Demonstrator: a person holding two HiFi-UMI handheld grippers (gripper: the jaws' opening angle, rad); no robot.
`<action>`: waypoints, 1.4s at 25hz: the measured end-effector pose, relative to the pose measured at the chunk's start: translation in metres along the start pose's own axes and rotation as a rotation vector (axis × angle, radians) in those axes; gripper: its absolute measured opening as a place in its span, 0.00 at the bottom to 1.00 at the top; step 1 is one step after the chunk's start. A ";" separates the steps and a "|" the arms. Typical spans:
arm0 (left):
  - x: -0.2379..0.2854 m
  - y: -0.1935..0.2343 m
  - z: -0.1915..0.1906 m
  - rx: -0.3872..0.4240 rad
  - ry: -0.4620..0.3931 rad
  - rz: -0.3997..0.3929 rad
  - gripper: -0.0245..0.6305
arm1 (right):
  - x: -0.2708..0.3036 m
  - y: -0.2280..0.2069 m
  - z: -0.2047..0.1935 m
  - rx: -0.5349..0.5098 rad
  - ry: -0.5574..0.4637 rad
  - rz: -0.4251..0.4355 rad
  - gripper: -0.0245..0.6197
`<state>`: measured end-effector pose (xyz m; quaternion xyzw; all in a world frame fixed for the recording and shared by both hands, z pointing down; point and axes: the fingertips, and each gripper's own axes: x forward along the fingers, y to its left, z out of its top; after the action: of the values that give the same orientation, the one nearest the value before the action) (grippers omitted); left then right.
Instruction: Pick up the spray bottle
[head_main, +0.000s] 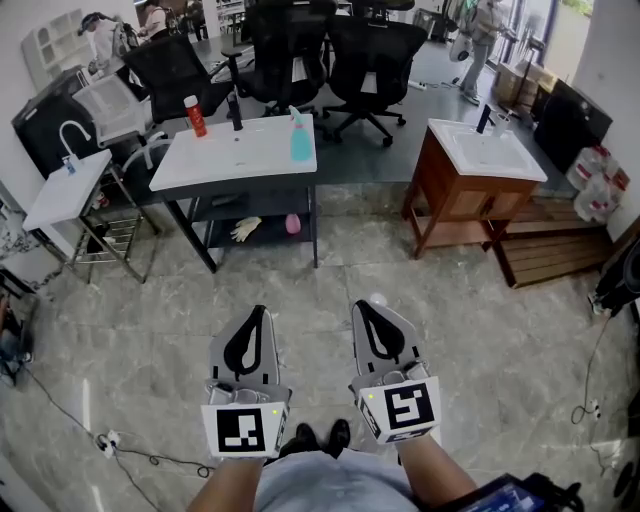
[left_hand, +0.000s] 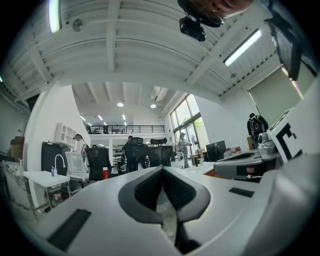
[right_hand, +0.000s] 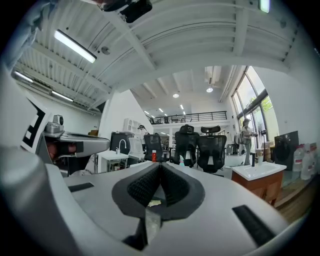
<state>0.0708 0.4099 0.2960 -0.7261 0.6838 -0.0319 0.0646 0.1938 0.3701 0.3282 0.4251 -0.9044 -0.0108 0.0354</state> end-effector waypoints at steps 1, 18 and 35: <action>0.000 -0.002 -0.002 -0.012 -0.005 0.006 0.07 | 0.000 -0.002 -0.003 -0.001 0.000 0.001 0.06; 0.075 0.060 -0.045 -0.056 0.042 0.068 0.07 | 0.106 -0.021 -0.026 -0.003 0.040 0.038 0.15; 0.263 0.201 -0.056 0.018 0.021 -0.016 0.07 | 0.323 -0.051 0.003 -0.008 0.013 -0.066 0.15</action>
<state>-0.1189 0.1340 0.3123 -0.7304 0.6785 -0.0464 0.0635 0.0267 0.0889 0.3400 0.4545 -0.8896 -0.0127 0.0424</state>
